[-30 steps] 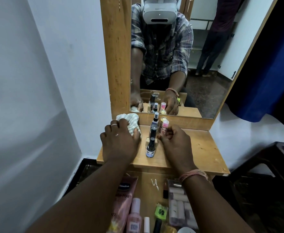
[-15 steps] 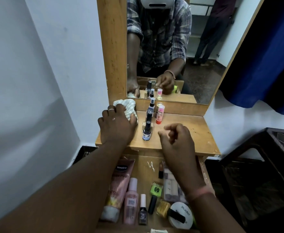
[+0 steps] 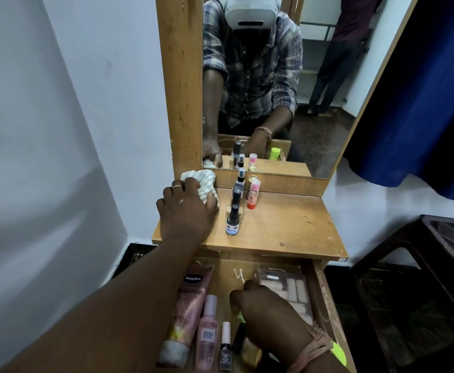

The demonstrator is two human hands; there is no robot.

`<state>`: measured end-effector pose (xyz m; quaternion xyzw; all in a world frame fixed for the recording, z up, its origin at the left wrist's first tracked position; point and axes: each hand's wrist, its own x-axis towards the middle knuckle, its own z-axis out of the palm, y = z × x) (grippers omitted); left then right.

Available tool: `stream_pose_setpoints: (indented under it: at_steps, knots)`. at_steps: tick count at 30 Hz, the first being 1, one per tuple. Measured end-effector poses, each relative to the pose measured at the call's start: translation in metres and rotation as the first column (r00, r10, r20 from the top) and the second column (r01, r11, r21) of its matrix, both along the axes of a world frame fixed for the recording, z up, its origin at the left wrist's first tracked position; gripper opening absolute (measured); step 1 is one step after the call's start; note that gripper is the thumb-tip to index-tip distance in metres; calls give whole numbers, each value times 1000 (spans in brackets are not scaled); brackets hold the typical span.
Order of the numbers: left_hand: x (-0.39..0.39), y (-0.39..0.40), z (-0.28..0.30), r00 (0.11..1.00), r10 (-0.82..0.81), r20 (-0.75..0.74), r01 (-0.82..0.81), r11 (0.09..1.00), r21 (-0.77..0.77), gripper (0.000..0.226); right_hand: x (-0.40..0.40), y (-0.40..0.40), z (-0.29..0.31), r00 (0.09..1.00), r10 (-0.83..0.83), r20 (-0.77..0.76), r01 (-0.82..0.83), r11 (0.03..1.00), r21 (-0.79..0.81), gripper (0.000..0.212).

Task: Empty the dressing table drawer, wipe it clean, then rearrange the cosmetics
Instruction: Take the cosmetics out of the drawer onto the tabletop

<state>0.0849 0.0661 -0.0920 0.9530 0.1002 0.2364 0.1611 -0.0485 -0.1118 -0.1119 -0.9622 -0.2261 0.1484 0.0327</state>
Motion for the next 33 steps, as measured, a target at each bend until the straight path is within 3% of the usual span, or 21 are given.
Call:
stream_pose_setpoints:
  at_steps: [6, 9, 10, 12, 14, 16, 18, 24, 33]
  knots:
    - [-1, 0, -1, 1000, 13, 6, -13, 1000, 12, 47, 6, -14, 14, 999, -41, 1, 41, 989, 145, 25]
    - [0, -1, 0, 1000, 15, 5, -15, 1000, 0, 47, 7, -33, 46, 977, -187, -103, 212, 903, 373, 25]
    - [0, -1, 0, 1000, 14, 3, -14, 1000, -3, 47, 8, -39, 59, 957, -229, -180, 290, 817, 499, 25]
    - [0, -1, 0, 1000, 13, -2, -13, 1000, -5, 48, 14, -45, 77, 918, -285, -275, 388, 514, 765, 24]
    - [0, 0, -1, 1000, 16, -2, -16, 1000, -7, 47, 30, -44, 83, 871, -398, -286, 397, 229, 889, 27]
    - [1, 0, -2, 1000, 18, 3, -18, 1000, -11, 46, 50, -37, 76, 832, -492, -257, 364, 135, 922, 29]
    - [1, -1, -2, 1000, 17, 11, -17, 1000, -2, 45, 68, -28, 68, 821, -526, -223, 342, 141, 929, 27]
    - [2, 0, -2, 1000, 26, 4, -26, 1000, 5, 47, 95, -6, 46, 796, -605, 16, 252, 355, 900, 23]
    - [2, -1, -2, 1000, 27, 9, -27, 1000, 8, 47, 101, -1, 37, 752, -659, 25, 255, 326, 910, 24]
